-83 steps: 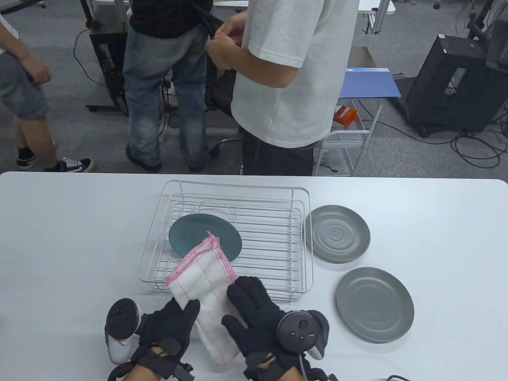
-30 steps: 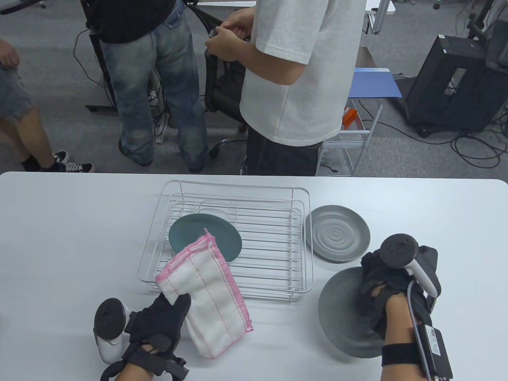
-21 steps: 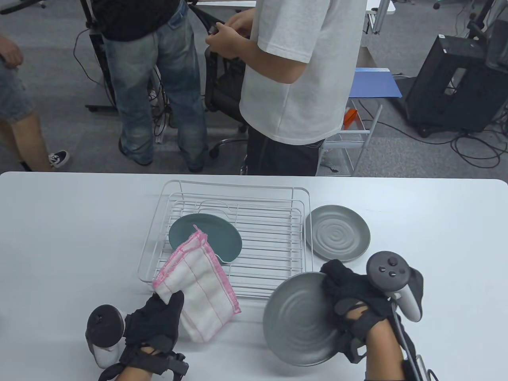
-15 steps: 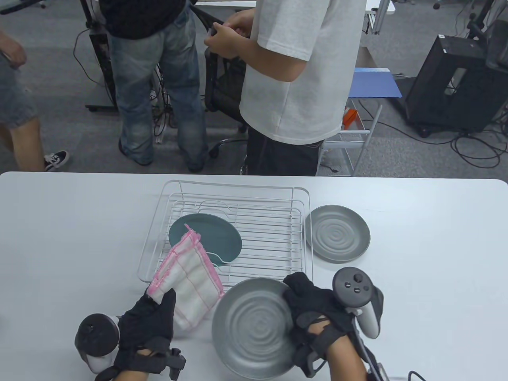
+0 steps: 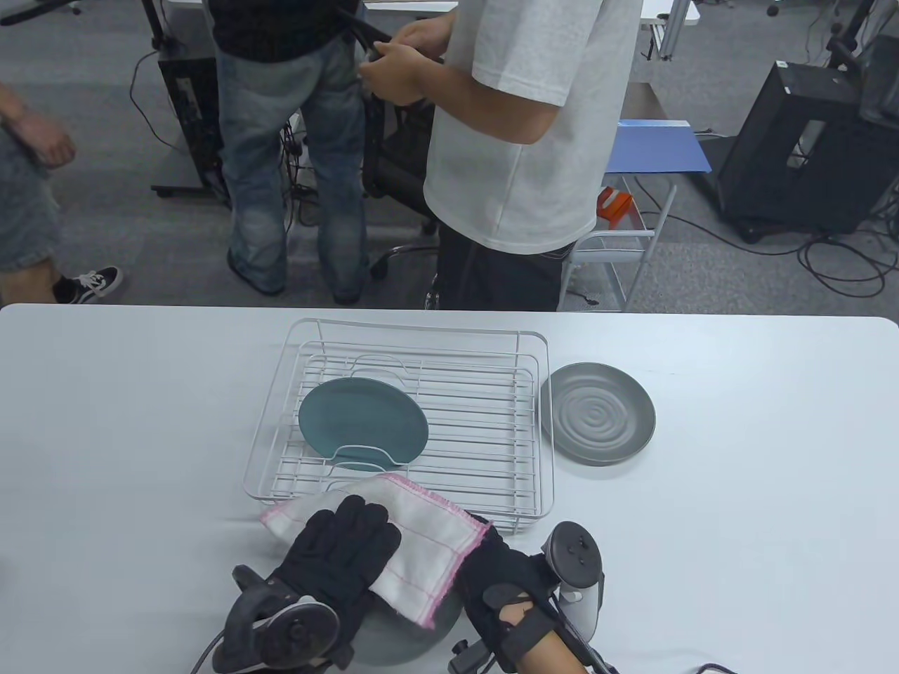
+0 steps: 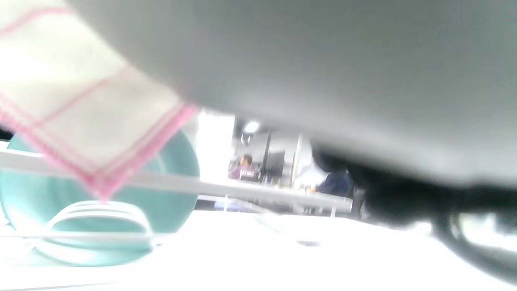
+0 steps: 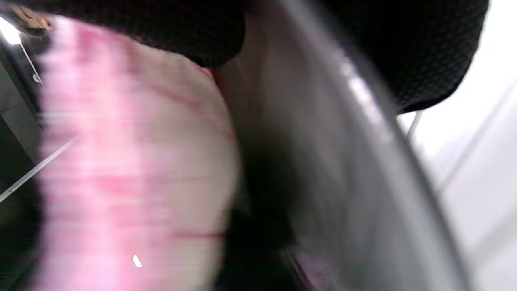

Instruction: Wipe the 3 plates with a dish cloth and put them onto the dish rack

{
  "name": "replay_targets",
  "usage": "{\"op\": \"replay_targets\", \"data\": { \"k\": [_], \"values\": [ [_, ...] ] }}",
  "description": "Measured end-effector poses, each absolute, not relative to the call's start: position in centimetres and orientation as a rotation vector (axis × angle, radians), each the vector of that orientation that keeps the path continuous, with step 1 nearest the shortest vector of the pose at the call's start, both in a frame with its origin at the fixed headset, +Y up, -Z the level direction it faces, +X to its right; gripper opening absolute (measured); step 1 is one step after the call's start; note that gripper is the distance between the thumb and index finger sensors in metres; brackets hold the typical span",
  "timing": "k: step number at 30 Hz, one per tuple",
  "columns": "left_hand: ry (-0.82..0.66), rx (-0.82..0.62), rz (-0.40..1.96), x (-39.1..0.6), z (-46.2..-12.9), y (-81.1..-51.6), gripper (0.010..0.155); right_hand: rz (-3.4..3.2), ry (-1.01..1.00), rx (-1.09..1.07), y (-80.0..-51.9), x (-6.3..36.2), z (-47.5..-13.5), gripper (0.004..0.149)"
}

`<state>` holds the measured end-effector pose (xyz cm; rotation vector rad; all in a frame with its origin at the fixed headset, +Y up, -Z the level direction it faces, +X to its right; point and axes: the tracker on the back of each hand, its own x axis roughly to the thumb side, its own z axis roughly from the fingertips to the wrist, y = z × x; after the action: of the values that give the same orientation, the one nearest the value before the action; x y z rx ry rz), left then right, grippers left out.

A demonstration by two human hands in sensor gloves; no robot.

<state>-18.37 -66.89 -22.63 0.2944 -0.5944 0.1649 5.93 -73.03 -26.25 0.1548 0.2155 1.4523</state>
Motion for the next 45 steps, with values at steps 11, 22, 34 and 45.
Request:
{"op": "replay_targets", "data": {
  "k": [11, 22, 34, 45],
  "values": [
    [-0.548, 0.115, 0.183, -18.2, -23.5, -67.8, 0.057, 1.449, 0.040, 0.038, -72.6, 7.1, -25.4, 0.056],
    [-0.745, -0.032, 0.302, -16.7, -22.7, -68.4, 0.057, 1.295, -0.095, -0.063, -72.3, 9.8, -25.0, 0.057],
    [-0.801, 0.027, 0.306, -14.9, -21.3, -68.5, 0.056, 1.162, 0.025, 0.203, -72.0, 6.0, -24.7, 0.059],
    [-0.598, 0.269, 0.292, -17.7, -22.2, -66.7, 0.056, 1.286, 0.062, 0.305, -71.2, 4.7, -24.1, 0.057]
  ]
}}
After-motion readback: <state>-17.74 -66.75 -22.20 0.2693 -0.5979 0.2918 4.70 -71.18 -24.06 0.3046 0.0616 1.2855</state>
